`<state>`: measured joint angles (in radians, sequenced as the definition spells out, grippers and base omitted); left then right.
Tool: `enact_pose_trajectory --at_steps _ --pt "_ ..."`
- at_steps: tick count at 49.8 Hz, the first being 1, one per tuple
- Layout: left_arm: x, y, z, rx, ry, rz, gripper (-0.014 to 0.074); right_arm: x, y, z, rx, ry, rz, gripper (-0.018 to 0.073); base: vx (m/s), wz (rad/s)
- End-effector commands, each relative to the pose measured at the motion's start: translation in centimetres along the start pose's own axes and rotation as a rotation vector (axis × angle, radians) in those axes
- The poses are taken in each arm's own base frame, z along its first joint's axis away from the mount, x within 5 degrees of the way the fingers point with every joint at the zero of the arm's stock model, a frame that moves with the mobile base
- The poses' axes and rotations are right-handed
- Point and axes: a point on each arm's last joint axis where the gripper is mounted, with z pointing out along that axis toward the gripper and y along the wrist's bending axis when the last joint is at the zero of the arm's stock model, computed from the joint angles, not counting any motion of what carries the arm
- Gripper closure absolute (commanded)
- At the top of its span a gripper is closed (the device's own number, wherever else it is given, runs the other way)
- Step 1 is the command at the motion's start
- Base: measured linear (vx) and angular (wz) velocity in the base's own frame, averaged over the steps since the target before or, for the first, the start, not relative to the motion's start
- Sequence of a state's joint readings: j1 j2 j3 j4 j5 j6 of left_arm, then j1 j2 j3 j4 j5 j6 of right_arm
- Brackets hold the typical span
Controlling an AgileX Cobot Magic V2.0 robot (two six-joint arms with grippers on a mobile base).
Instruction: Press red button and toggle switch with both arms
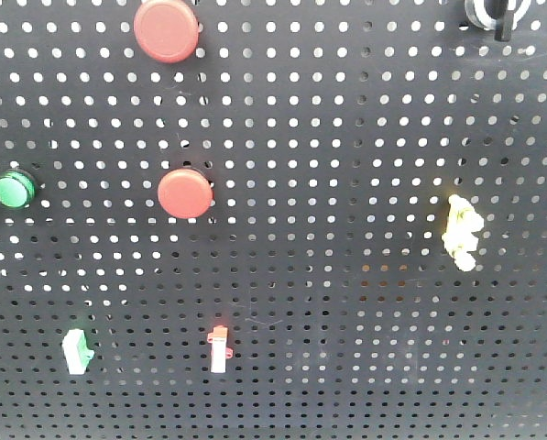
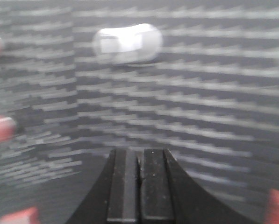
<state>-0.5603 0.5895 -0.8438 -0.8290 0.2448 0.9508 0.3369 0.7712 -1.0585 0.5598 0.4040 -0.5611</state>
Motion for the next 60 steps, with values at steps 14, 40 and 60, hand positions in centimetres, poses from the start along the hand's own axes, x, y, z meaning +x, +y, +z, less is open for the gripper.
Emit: enact_pose_trajectory --at_steps 14,40,60 --pt "-0.6 0.4 -1.9 -0.080 -0.102 -0.070 0.0594 -5.9 0.4 7.6 -0.078 -0.163 0.054 0.0562 0.00 0.00" --pt "-0.6 0.4 -1.9 -0.081 -0.103 -0.070 0.0594 -6.8 -4.2 7.2 0.105 -0.153 0.108 0.0562 0.00 0.00" --pt "-0.5 0.3 -1.8 -0.074 -0.095 -0.069 0.0594 -6.8 -4.4 4.1 0.139 -0.062 0.021 0.0562 0.00 0.00"
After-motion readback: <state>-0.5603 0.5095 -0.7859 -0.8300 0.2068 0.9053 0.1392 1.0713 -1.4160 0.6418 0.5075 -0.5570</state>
